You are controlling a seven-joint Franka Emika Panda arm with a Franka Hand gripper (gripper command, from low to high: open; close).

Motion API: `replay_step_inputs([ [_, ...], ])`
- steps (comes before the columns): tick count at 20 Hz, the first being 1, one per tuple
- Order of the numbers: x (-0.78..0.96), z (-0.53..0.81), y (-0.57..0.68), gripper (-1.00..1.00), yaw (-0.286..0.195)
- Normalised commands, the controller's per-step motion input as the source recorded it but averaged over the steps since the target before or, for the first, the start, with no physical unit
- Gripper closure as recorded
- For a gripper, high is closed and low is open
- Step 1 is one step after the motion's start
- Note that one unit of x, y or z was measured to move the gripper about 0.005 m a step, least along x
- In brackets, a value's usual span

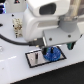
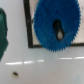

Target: Insert the blue gear onto the right peg, followed by the red gear

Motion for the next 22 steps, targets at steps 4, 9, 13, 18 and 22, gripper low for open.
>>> replay_step_inputs([
  [4, -0.55, 0.21, 0.33, -1.0, 0.0],
  [9, -0.8, 0.05, 0.31, -1.0, 0.0],
  [13, -0.76, 0.01, 0.39, -1.0, 0.0],
  [18, -0.71, -0.01, 0.42, -1.0, 0.0],
  [22, -0.73, -0.1, 0.31, -1.0, 0.0],
])
